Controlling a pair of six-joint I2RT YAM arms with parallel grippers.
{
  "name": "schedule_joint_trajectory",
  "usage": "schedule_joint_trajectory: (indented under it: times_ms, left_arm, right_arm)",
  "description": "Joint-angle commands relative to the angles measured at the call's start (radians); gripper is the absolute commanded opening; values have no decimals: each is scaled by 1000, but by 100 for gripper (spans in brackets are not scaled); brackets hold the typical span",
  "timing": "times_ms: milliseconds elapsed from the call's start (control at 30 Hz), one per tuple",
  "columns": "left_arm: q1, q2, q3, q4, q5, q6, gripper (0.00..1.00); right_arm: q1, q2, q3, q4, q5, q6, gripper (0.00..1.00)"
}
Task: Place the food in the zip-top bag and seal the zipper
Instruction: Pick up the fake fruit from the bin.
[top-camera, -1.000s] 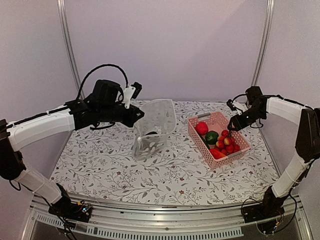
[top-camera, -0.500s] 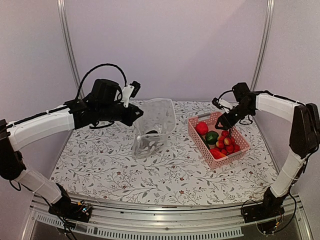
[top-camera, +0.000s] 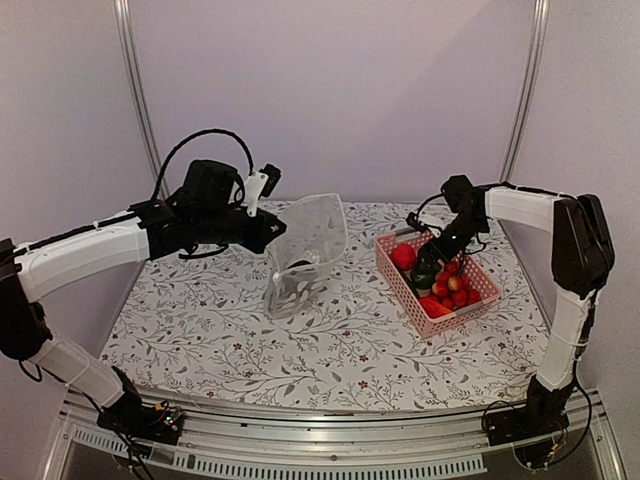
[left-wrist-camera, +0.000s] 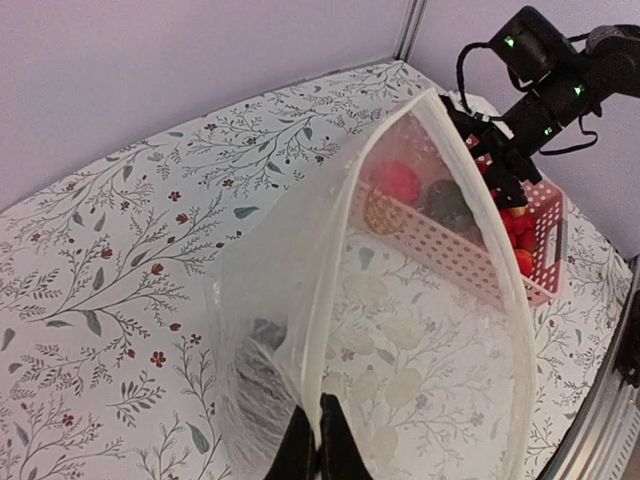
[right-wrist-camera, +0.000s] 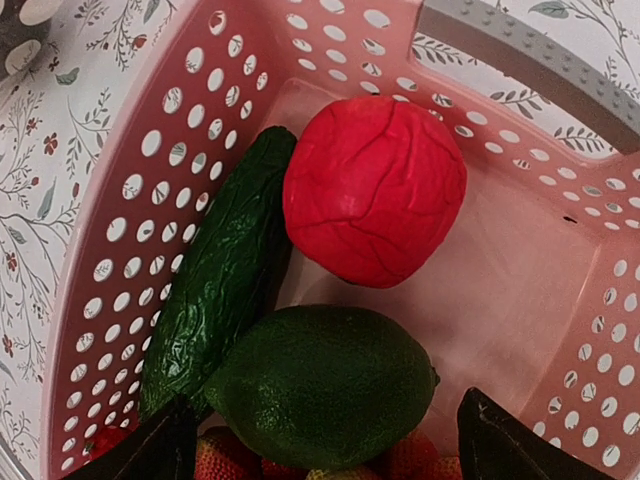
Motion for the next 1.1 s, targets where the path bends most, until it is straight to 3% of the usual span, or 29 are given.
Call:
schedule_joint_trajectory:
  times_ms: [0,533,733,1067]
  left_arm:
    - [15,-17,-13,19,12,9,0]
    - [14,-25,-18,22,14,13,0]
    - [14,-23,-20,22,15,13,0]
    - [15,-15,-23,25,16,13,0]
  right_arm:
    - [21,63,52,-49,21,9,90]
    - [29,151,103,-97,29,34,99]
    - [30,145,112,-113,1,37,81]
    - [30,77,102,-109,3,40,63]
